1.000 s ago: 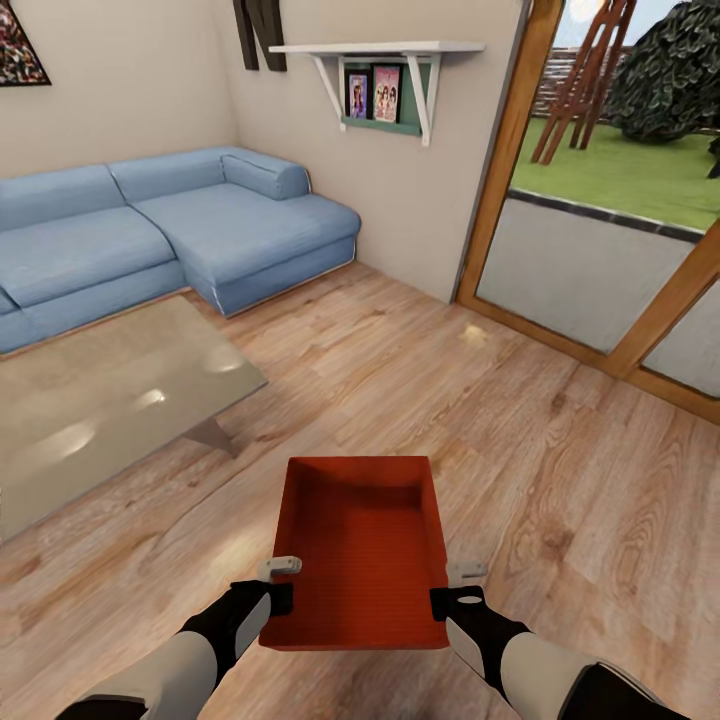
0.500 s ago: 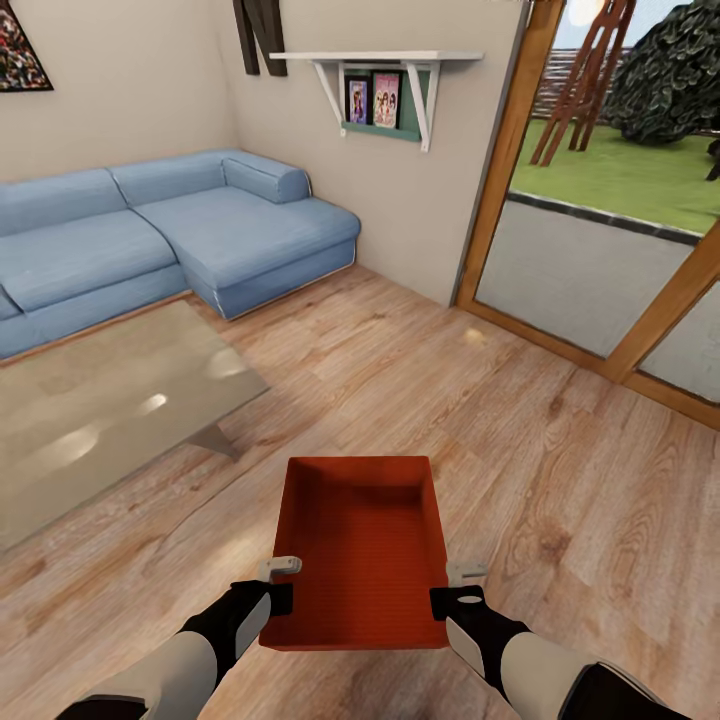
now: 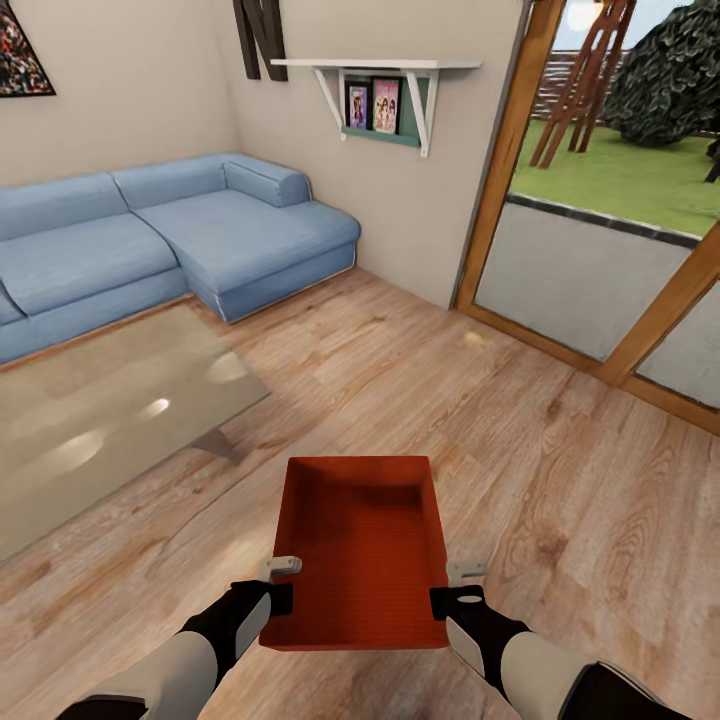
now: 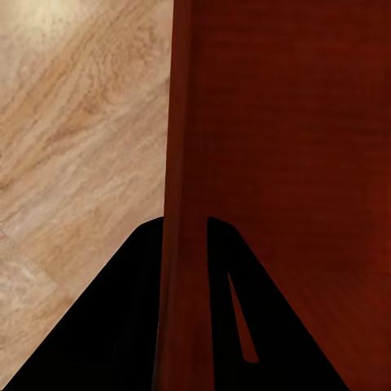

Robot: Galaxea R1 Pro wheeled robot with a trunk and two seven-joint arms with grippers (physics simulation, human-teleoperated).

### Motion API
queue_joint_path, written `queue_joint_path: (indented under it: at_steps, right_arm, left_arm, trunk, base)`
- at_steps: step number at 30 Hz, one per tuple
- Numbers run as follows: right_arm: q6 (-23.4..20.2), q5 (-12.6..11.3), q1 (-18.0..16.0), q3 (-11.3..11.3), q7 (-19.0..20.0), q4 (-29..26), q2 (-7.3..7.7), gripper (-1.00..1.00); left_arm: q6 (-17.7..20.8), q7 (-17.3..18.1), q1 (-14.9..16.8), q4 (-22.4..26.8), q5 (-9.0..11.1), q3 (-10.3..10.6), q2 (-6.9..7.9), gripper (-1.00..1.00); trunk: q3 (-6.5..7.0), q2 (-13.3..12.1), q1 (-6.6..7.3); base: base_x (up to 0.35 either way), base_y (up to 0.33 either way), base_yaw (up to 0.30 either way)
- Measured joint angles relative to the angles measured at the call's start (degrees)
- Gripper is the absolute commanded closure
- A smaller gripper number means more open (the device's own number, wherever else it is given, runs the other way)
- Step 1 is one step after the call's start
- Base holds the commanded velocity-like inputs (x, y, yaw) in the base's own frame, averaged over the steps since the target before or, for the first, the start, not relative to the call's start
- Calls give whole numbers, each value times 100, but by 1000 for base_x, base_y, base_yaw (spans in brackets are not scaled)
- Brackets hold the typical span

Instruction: Move the two storage containers from the living room to the garage. In the garage, place one container on the floor and stack the other container on top of it (either order is fine).

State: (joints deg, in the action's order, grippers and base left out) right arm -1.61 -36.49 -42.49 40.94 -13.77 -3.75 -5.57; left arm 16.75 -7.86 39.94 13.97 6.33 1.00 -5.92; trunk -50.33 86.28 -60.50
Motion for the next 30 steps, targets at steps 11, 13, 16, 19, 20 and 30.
queue_joint_path:
  at_steps: [11, 13, 16, 19, 20, 30]
  right_arm:
    - [9, 5, 2, -8, 1, -1, -1, 100]
    - [7, 0, 2, -6, -4, -3, 1, 100]
    - [2, 7, 1, -16, -22, 1, -10, 100]
    - [2, -2, 1, -8, -21, -1, -8, 100]
    - [5, -7, 2, -5, -18, -2, -5, 100]
    - [11, -12, 1, 3, 0, 0, -1, 100]
  left_arm:
    - [0, 3, 0, 8, 8, 9, 4, 100]
    - [0, 1, 0, 8, 5, 7, 2, 100]
    - [2, 0, 1, 9, -3, 8, 5, 100]
    - [2, 0, 1, 10, -5, 6, 3, 100]
    - [1, 0, 1, 10, -5, 6, 2, 100]
    - [-1, 9, 1, 9, 7, 9, 6, 100]
  trunk:
    - [197, -441, 242]
    - [233, -521, 286]
    - [287, -642, 352]
    - [345, -762, 417]
    - [368, -802, 439]
    - [631, -1203, 659]
  base:
    - [0, 0, 0]
    - [0, 0, 0]
    - [0, 0, 0]
    - [0, 0, 0]
    - [0, 0, 0]
    - [0, 0, 0]
